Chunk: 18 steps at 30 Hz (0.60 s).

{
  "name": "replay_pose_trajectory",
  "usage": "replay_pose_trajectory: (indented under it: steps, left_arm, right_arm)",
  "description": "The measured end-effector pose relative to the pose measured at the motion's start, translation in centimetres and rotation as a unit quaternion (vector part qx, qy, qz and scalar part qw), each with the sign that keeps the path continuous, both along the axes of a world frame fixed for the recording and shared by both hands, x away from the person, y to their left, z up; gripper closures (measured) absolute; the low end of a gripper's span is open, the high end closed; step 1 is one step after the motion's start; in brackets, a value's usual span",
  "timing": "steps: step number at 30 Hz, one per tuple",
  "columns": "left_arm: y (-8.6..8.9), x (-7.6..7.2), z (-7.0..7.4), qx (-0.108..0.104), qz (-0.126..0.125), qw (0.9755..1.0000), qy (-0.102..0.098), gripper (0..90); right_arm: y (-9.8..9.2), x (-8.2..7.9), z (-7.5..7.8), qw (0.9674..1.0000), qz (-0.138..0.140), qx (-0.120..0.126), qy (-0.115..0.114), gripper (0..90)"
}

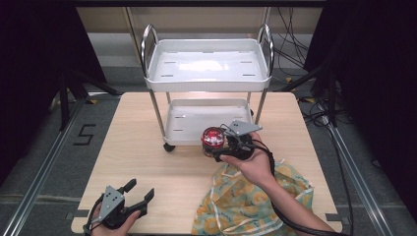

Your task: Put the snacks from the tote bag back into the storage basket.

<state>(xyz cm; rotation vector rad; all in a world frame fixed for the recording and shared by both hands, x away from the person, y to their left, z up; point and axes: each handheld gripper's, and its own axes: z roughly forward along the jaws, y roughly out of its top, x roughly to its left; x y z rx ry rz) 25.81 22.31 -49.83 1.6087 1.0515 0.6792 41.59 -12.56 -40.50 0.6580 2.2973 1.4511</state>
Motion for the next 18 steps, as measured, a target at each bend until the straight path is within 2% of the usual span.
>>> replay_pose_trajectory:
  steps: [2,5,9,11,12,14,16,17,18]
  left_arm:
    - [0.01,0.00,0.00,0.001,0.000,1.0000,0.000,27.1]
    - [0.02,0.00,0.01,0.001,0.000,1.0000,0.000,27.1]
    - [0.02,-0.01,0.00,0.000,0.000,1.0000,0.000,27.1]
    - [0.03,0.00,0.00,0.000,0.000,1.0000,0.000,27.1]
    - [0.03,0.00,0.00,0.000,0.000,1.0000,0.000,27.1]
    - [0.01,0.05,-0.06,-0.003,-0.002,1.0000,-0.004,27.1]
    - [-0.02,0.06,-0.08,-0.004,-0.002,1.0000,-0.004,27.1]
    - [0.00,0.01,-0.01,0.000,-0.001,1.0000,0.001,27.1]
    - [0.01,0.01,-0.01,-0.001,-0.001,1.0000,0.000,27.1]
  right_arm:
    - [0.08,0.17,-0.07,1.0000,0.002,-0.002,-0.007,26.5]
    - [0.19,0.18,-0.10,1.0000,-0.002,0.001,0.005,26.4]
    - [0.39,0.34,-0.20,0.9999,-0.010,0.007,-0.001,26.5]
    - [0.38,0.42,-0.17,1.0000,-0.002,-0.001,0.005,26.5]
    - [0.45,0.53,-0.25,1.0000,-0.003,0.000,-0.002,26.5]
    - [0.48,0.52,-0.19,1.0000,-0.004,-0.004,0.007,26.5]
    - [0.68,0.54,-0.24,0.9999,-0.008,0.004,0.012,26.5]
    - [0.72,0.69,-0.23,1.0000,-0.008,0.003,0.001,26.5]
    - [0.84,0.73,-0.21,1.0000,-0.003,0.002,0.007,26.5]
